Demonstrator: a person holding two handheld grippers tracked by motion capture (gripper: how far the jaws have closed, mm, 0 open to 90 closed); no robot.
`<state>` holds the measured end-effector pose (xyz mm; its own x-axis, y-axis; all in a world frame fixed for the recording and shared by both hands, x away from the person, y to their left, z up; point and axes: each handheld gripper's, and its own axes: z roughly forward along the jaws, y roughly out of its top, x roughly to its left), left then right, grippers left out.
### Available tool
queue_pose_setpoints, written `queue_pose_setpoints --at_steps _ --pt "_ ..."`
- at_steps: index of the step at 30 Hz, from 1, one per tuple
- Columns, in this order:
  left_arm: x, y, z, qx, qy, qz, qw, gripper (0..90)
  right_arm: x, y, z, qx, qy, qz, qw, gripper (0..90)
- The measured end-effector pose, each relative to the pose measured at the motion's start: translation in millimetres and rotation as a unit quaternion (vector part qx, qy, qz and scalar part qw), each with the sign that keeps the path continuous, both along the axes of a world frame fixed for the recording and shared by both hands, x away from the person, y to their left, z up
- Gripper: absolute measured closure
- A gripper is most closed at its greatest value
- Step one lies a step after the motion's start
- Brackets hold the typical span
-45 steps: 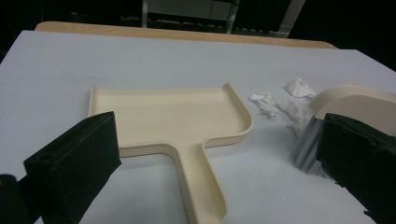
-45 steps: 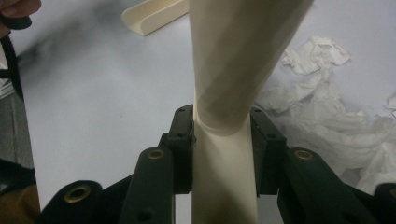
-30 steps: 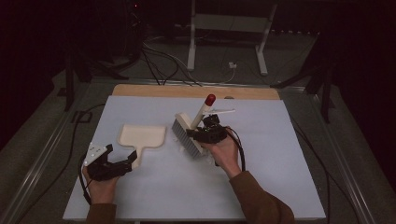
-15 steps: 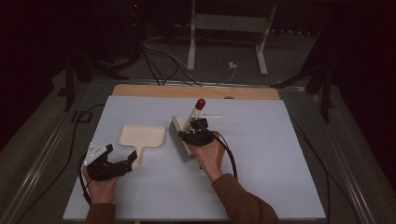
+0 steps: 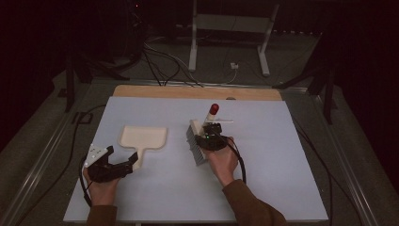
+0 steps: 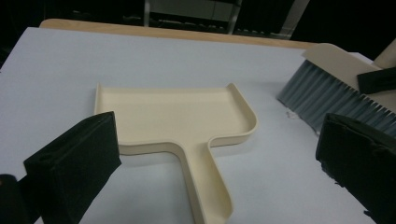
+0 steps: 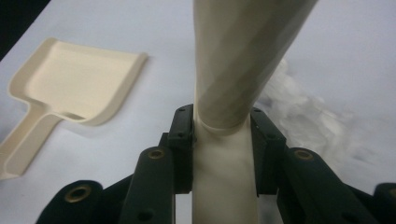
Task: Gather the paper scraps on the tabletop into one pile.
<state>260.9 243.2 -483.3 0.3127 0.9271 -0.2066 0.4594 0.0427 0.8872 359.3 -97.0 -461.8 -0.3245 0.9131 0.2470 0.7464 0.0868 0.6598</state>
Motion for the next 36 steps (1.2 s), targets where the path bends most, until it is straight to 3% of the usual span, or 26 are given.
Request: queue_pose_setpoints --at_steps 9,21,24,27,32,36 --pt "0.1 0.6 -0.2 -0.001 0.0 0.001 1.0 0.4 -6.5 -17.9 5.6 -0.008 -0.009 -0.009 0.9999 67.2" --pt "0.1 1.6 -0.4 -0.004 0.0 0.003 1.0 0.4 -14.1 -17.4 24.2 0.053 -0.019 0.014 0.9983 67.2" --pt "0.0 1.8 -0.3 -0.004 0.0 0.003 1.0 0.4 -13.7 -23.4 35.6 0.075 -0.035 0.016 0.9964 67.2" --pt "0.1 2.0 -0.6 -0.004 0.001 0.003 1.0 0.4 -8.5 -32.5 48.2 0.082 -0.063 0.023 0.9943 67.2" --pt "1.1 1.7 -1.4 -0.002 0.003 0.002 1.0 0.4 8.7 -51.1 63.2 0.066 -0.097 0.027 0.9927 67.2" --pt "1.3 1.1 -1.7 -0.002 0.004 0.001 1.0 0.4 22.4 -65.6 66.4 0.045 -0.115 0.028 0.992 67.2"
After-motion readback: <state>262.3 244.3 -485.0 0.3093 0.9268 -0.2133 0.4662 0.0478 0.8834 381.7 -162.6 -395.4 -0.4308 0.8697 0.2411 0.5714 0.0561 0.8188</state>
